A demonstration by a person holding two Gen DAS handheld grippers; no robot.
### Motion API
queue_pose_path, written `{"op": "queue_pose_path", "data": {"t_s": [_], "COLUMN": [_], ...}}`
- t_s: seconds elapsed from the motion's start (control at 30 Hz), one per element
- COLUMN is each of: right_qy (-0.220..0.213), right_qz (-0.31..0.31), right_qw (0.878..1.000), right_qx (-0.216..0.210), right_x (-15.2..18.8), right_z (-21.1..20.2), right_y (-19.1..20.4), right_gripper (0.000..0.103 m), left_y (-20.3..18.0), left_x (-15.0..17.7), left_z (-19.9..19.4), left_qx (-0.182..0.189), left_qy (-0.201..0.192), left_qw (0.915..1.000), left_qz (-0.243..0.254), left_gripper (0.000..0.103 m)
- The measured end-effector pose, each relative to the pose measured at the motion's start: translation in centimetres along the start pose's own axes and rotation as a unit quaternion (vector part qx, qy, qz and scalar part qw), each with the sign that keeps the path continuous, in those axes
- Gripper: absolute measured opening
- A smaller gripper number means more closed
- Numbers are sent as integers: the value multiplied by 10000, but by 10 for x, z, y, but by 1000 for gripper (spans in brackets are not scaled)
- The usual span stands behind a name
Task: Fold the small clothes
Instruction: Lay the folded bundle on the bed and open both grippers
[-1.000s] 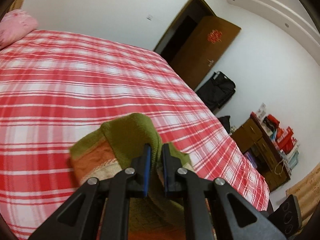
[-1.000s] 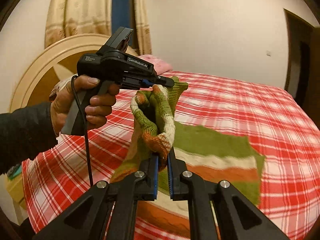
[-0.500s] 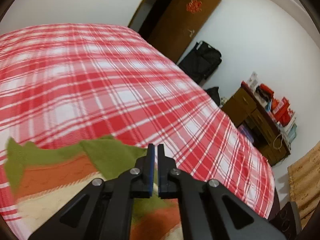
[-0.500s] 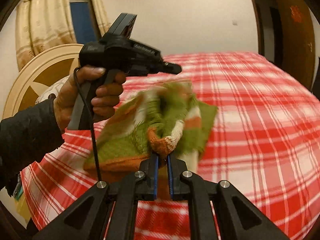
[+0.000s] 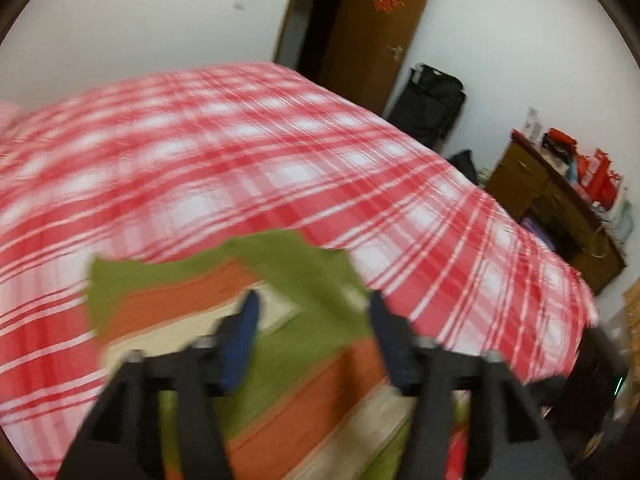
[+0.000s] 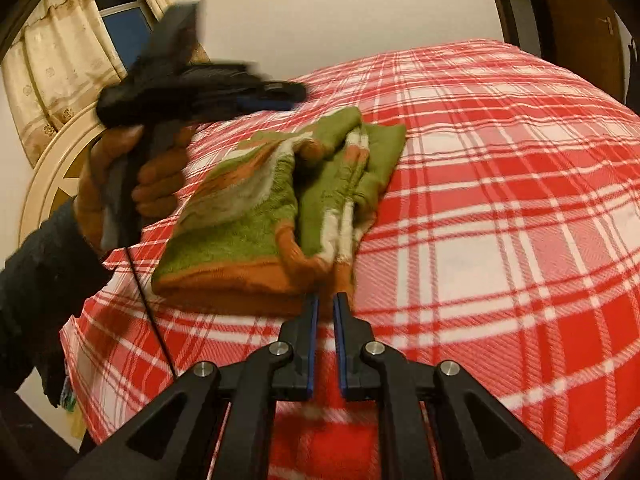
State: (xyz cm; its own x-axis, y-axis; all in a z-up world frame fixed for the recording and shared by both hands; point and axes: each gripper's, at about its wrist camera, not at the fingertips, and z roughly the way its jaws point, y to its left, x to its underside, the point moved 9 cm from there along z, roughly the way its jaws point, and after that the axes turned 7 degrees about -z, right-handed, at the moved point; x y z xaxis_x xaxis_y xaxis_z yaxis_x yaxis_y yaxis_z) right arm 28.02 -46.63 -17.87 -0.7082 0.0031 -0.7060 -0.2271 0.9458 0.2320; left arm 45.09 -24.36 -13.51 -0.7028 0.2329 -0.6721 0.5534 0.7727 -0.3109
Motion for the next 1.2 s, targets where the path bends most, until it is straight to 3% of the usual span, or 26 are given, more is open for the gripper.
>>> {"op": "queue_pose_path", "data": {"t_s": [0.1,0.13,0.17,0.23,0.27,0.43,0.6,0.7,0.8,0.87,1.03,1.2], "right_qy": [-101,-98,-112,-186,-207,-147,121,480,816,798,89,451], "right_qz": [158,149,144,178,189,-240,-274,-15,354,228,-252,-201], "right_qw": [9998,9998,9997,9996,9995,9992,9993,9987,9956,9962,9988,9957], "right_qx": [63,122,141,-101,-175,274,228,173,-283,-248,417,788], "right_x": [-11,-18,-28,-49,-58,-114,-150,-156,-147,-144,-162,-153], "right_z": [-10,-10,-8,0,4,40,90,129,158,161,123,134], "right_y": [-15,-19,-22,-21,-20,-14,-16,-29,-31,-28,-26,-53], "right_gripper": [8,14,46,101,101,101,100,68,59,19,14,14], "left_y": [19,24,27,30,31,41,50,55,59,59,47,36], "left_x": [19,27,37,54,62,96,102,104,107,109,112,120], "left_z": [-21,-26,-30,-34,-35,-33,-29,-27,-25,-26,-26,-13], "left_qx": [-218,-344,-420,-475,-458,-631,-542,-424,-267,-189,-63,-240], "left_qy": [-91,-96,-106,-103,-88,-27,-72,-133,-160,-191,-203,51], "left_qw": [9997,9994,9990,9988,9989,9980,9981,9981,9978,9977,9988,9997], "left_qz": [9,31,52,53,41,14,-300,-427,-585,-616,-433,-58], "left_gripper": [65,65,65,65,65,66,71,73,74,74,90,95]}}
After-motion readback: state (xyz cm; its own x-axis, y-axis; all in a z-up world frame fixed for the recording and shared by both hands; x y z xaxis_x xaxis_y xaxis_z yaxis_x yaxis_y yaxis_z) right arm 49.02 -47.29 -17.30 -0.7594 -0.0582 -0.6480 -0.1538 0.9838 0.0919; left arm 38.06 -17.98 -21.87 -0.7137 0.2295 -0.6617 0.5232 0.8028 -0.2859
